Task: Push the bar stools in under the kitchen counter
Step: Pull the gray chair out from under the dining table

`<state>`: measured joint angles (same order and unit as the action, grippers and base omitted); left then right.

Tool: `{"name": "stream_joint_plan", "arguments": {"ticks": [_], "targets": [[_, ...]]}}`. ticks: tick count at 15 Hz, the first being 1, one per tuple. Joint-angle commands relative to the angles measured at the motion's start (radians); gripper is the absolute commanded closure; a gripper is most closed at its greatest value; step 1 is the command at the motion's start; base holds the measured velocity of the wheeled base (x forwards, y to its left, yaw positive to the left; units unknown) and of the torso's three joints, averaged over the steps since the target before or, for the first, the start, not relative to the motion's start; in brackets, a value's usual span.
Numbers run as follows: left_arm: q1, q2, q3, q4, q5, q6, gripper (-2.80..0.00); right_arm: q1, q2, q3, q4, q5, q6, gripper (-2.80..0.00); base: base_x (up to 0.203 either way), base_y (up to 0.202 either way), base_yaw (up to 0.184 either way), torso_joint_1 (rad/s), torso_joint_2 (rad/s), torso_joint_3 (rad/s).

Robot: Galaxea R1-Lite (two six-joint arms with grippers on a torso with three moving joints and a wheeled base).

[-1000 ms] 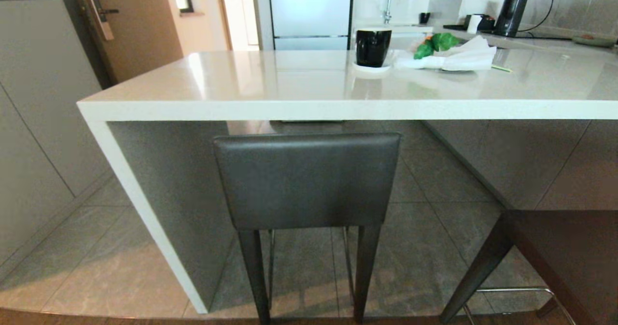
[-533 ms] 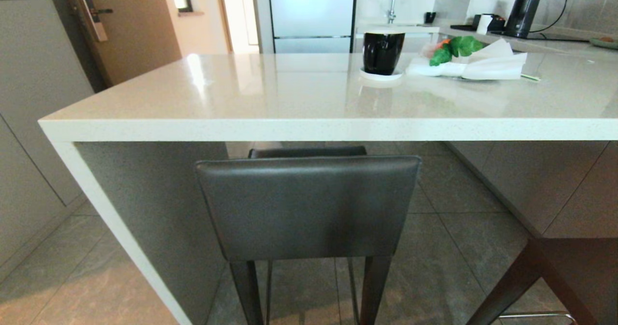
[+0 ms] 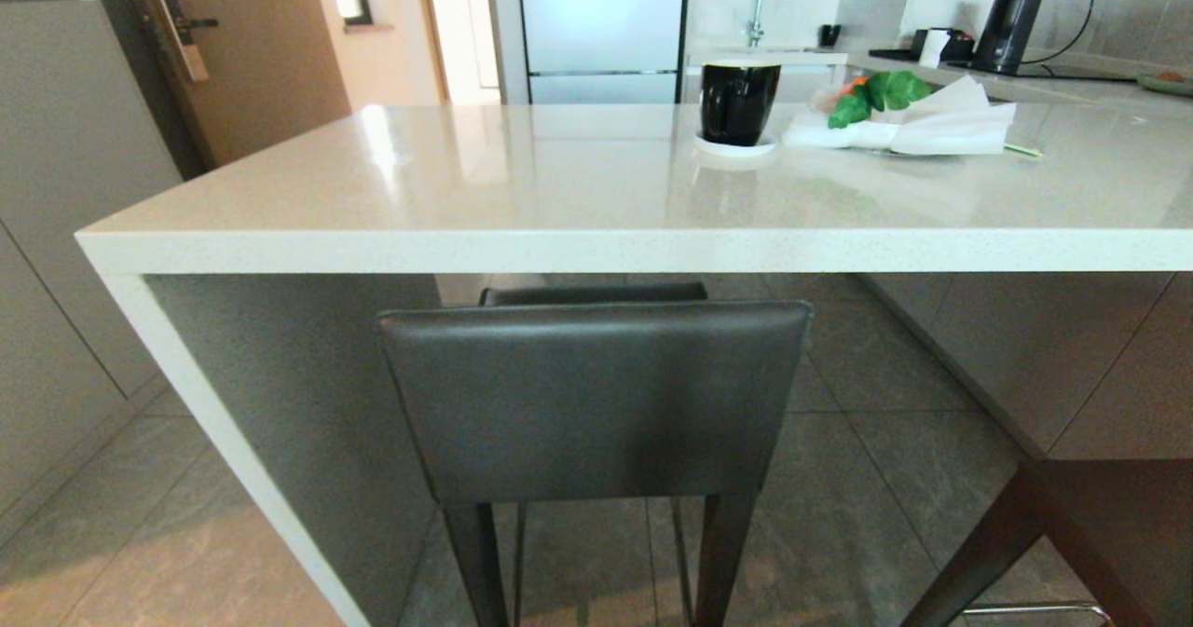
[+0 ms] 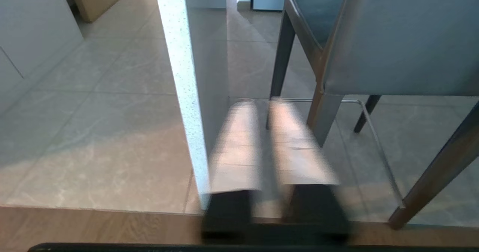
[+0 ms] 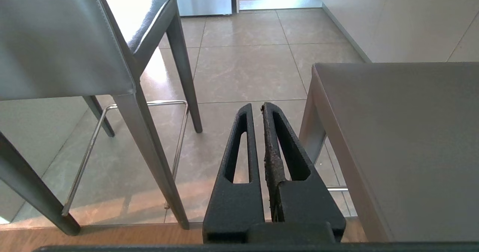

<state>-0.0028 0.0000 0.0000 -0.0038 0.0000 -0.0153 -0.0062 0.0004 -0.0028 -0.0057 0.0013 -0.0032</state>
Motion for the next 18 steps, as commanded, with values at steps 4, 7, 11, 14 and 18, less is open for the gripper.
{"name": "stream_joint_plan", "arguments": {"ticks": [4, 7, 11, 14, 18], "targets": [[0.001, 0.002, 0.002, -0.001, 0.0, -0.002, -2.8, 0.0, 0.001, 0.0, 0.0, 0.0, 0.002, -2.8, 0.0, 0.0, 0.0, 0.0, 0.0, 0.0], [0.001, 0.002, 0.002, -0.001, 0.002, -0.002, -2.8, 0.0, 0.001, 0.001, 0.0, 0.0, 0.002, -2.8, 0.0, 0.0, 0.0, 0.0, 0.0, 0.0], [0.001, 0.002, 0.002, -0.001, 0.002, -0.004, -2.8, -0.001, 0.0, 0.0, -0.002, 0.0, 0.005, -2.8, 0.0, 0.0, 0.0, 0.0, 0.0, 0.0], [0.001, 0.002, 0.002, -0.002, -0.002, -0.002, -2.8, -0.001, 0.0, 0.001, -0.002, 0.0, 0.005, -2.8, 0.0, 0.0, 0.0, 0.0, 0.0, 0.0], [0.003, 0.002, 0.002, -0.004, -0.002, -0.001, -2.8, -0.001, 0.0, 0.0, 0.001, 0.001, 0.0, -2.8, 0.0, 0.0, 0.0, 0.0, 0.0, 0.0]]}}
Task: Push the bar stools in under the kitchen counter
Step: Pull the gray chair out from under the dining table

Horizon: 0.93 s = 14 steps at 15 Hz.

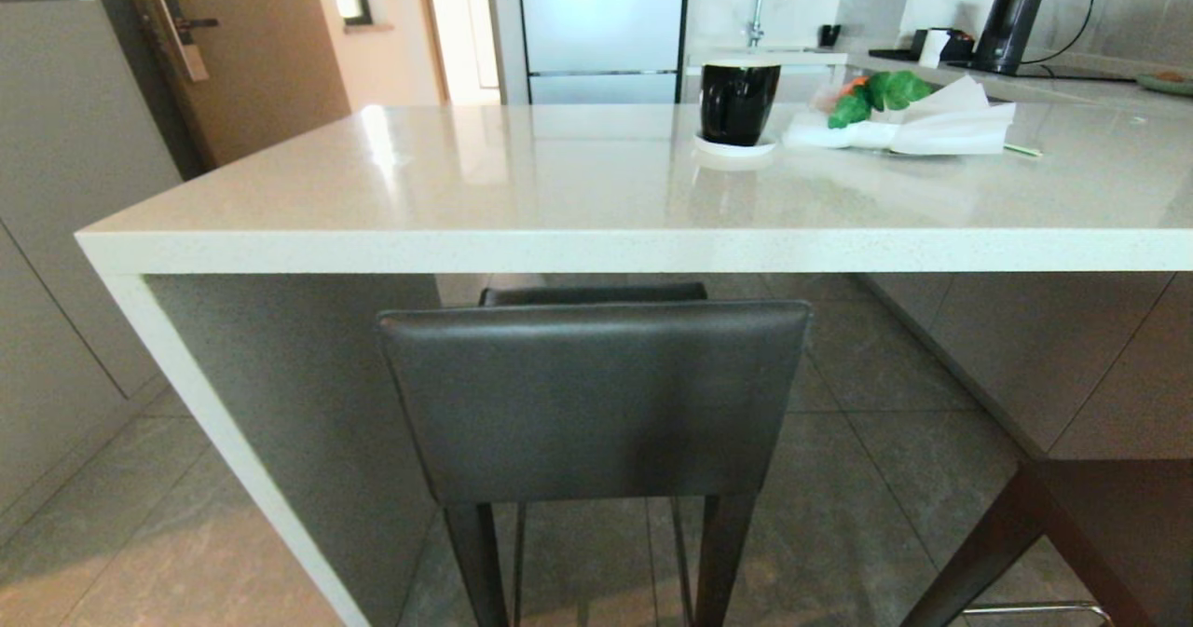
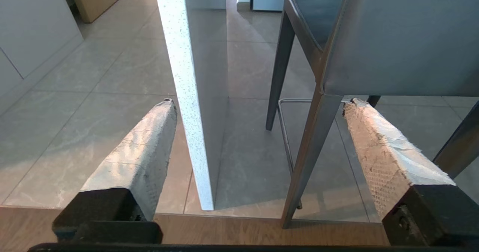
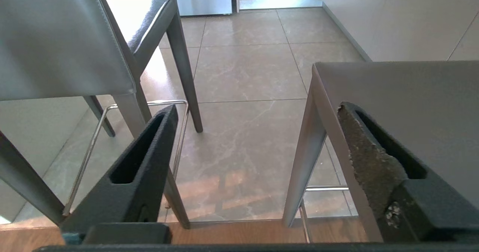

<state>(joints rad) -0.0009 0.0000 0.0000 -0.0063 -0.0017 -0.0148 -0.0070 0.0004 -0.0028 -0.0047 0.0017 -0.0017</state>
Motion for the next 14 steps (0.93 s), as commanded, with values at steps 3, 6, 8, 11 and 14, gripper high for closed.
{"name": "stream_joint_plan", "arguments": {"ticks": [3, 6, 8, 11, 14], "targets": [[-0.002, 0.002, 0.002, -0.003, -0.001, -0.002, -2.8, 0.001, 0.0, -0.003, 0.014, 0.001, 0.003, -2.8, 0.0, 0.0, 0.0, 0.0, 0.0, 0.0], [-0.002, 0.001, -0.019, -0.022, -0.009, -0.011, -2.8, 0.001, 0.003, -0.046, 0.028, 0.016, 0.0, -2.8, 0.0, 0.0, 0.0, 0.0, 0.0, 0.0], [-0.003, 0.054, -0.18, -0.022, -0.098, -0.092, -2.8, 0.004, 0.087, -0.178, 0.03, 0.048, 0.01, -2.8, 0.0, 0.0, 0.0, 0.0, 0.0, 0.0], [-0.029, 0.338, -0.43, -0.027, -0.187, -0.194, -2.8, 0.026, 0.362, -0.345, -0.012, 0.065, 0.015, -2.8, 0.0, 0.0, 0.0, 0.0, 0.0, 0.0], [-0.069, 0.61, -0.456, -0.205, -0.249, -0.218, -2.8, 0.033, 0.601, -0.418, -0.142, 0.07, 0.05, -2.8, 0.0, 0.0, 0.0, 0.0, 0.0, 0.0]]}}
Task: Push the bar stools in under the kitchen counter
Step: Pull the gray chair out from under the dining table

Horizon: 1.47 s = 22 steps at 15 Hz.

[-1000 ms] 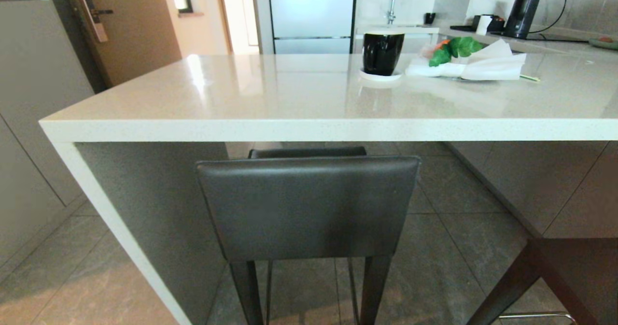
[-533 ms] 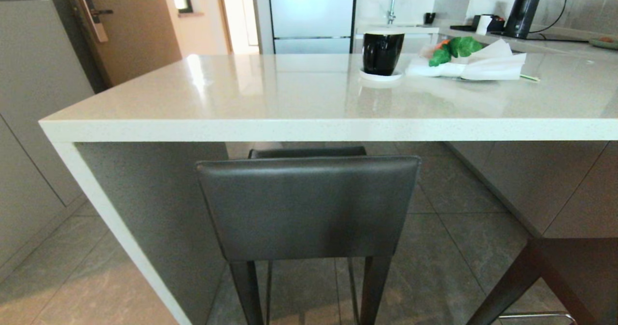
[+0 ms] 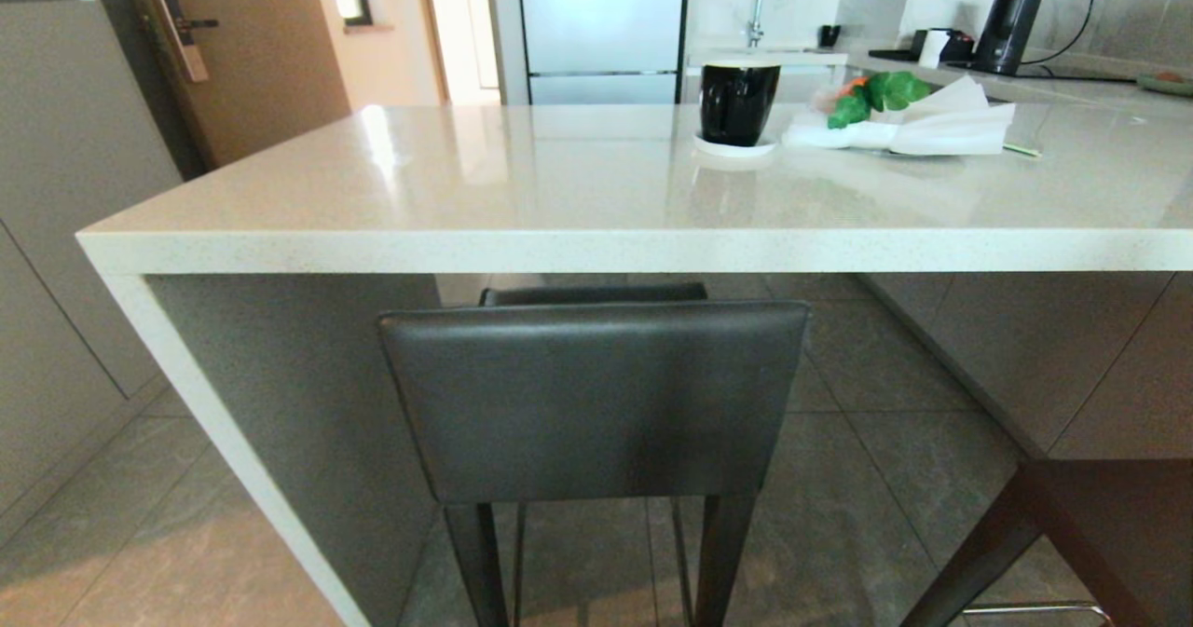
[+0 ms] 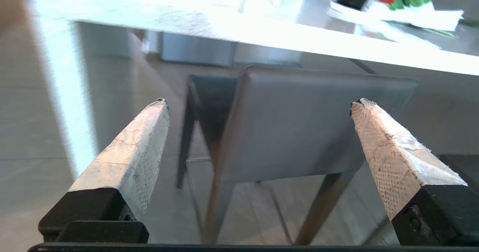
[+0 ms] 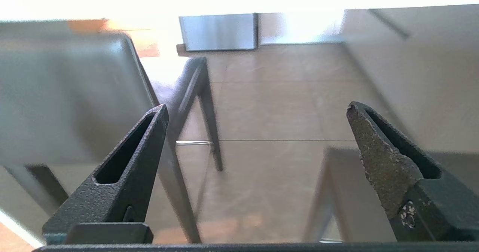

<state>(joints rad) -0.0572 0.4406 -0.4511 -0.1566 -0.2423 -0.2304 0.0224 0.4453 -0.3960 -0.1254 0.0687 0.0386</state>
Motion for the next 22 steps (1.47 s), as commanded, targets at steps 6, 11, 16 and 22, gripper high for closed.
{"name": "stream_joint_plan", "arguments": {"ticks": [6, 11, 16, 22], "targets": [[-0.087, 0.227, 0.266, -0.242, -0.376, 0.06, -2.8, 0.031, 0.241, 0.025, -0.104, 0.445, 0.226, -2.8, 0.0, 0.0, 0.0, 0.0, 0.0, 0.0], [-0.07, 0.428, 0.296, -0.366, -0.466, 0.055, -2.8, 0.029, 0.423, 0.215, -0.508, 0.527, 0.224, -2.8, 0.0, 0.0, 0.0, 0.0, 0.0, 0.0], [0.138, 0.811, 0.343, -0.838, -0.632, 0.076, -2.8, 0.021, 0.685, 0.279, -0.808, 0.599, 0.193, -2.8, 0.0, 0.0, 0.0, 0.0, 0.0, 0.0], [0.196, 1.016, 0.356, -0.977, -0.719, 0.189, -2.8, 0.025, 0.95, 0.256, -0.948, 0.64, 0.086, -2.8, 0.0, 0.0, 0.0, 0.0, 0.0, 0.0]]}}
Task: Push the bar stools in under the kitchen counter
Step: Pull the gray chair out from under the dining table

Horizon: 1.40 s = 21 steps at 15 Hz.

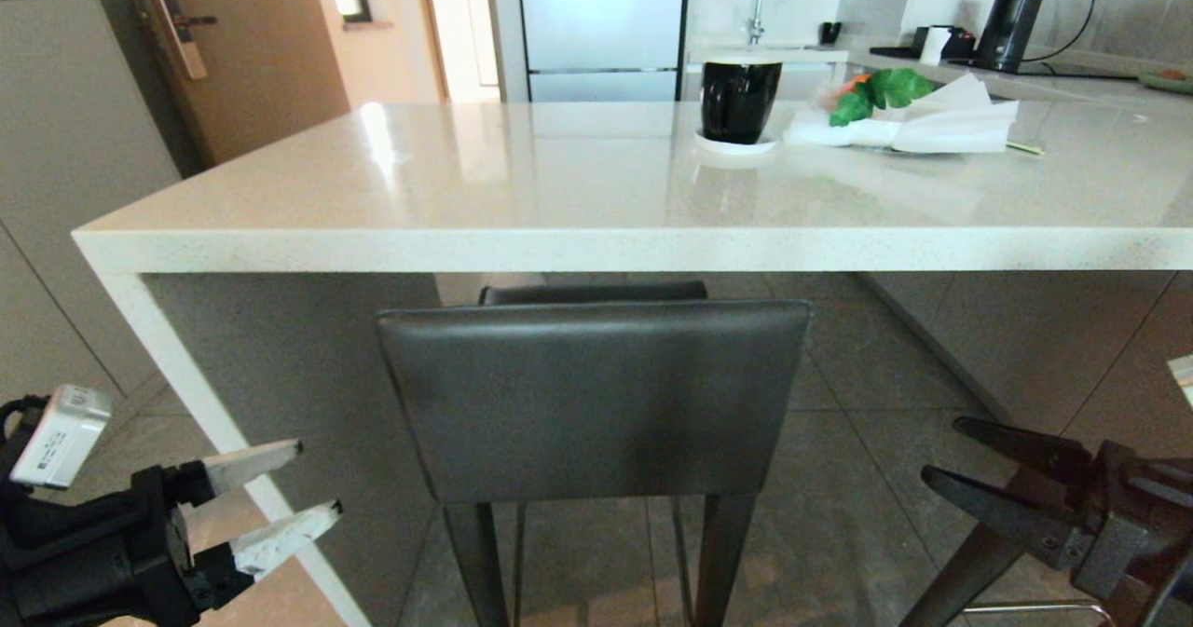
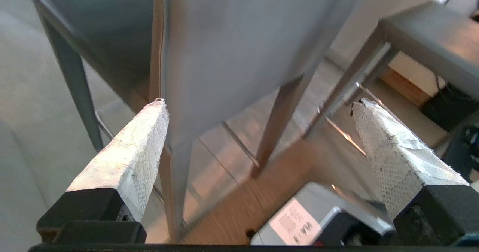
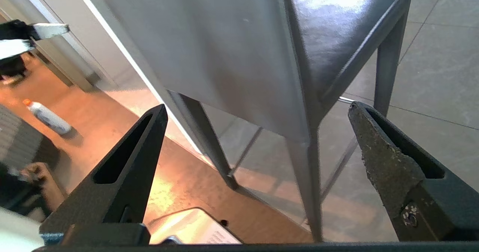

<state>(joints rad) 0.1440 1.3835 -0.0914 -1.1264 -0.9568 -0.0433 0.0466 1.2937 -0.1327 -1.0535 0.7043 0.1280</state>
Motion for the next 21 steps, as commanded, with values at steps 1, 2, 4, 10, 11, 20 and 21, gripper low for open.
{"name": "stream_joint_plan", "arguments": {"ticks": [1, 2, 4, 10, 11, 20, 21], "targets": [[-0.018, 0.111, -0.015, -0.021, -0.002, 0.008, -2.8, 0.001, 0.16, -0.015, -0.068, 0.01, -0.023, -2.8, 0.0, 0.0, 0.0, 0.0, 0.0, 0.0], [-0.025, 0.155, -0.026, -0.055, -0.001, 0.01, -2.8, 0.001, 0.22, -0.02, -0.13, 0.022, -0.043, -2.8, 0.0, 0.0, 0.0, 0.0, 0.0, 0.0], [-0.037, 0.257, -0.032, -0.175, -0.001, 0.012, -2.8, 0.005, 0.323, -0.023, -0.252, 0.042, -0.073, -2.8, 0.0, 0.0, 0.0, 0.0, 0.0, 0.0], [-0.102, 0.529, -0.099, -0.401, 0.045, 0.009, -2.8, 0.031, 0.537, -0.068, -0.457, 0.099, -0.114, -2.8, 0.0, 0.0, 0.0, 0.0, 0.0, 0.0], [-0.093, 0.543, -0.123, -0.403, 0.049, 0.009, -2.8, 0.032, 0.563, -0.092, -0.472, 0.101, -0.152, -2.8, 0.0, 0.0, 0.0, 0.0, 0.0, 0.0], [-0.152, 0.605, -0.259, -0.404, 0.047, -0.009, -2.8, 0.069, 0.599, -0.147, -0.477, 0.106, -0.162, -2.8, 0.0, 0.0, 0.0, 0.0, 0.0, 0.0], [-0.163, 0.601, -0.27, -0.404, 0.047, -0.016, -2.8, 0.09, 0.599, -0.157, -0.477, 0.103, -0.16, -2.8, 0.0, 0.0, 0.0, 0.0, 0.0, 0.0]]}}
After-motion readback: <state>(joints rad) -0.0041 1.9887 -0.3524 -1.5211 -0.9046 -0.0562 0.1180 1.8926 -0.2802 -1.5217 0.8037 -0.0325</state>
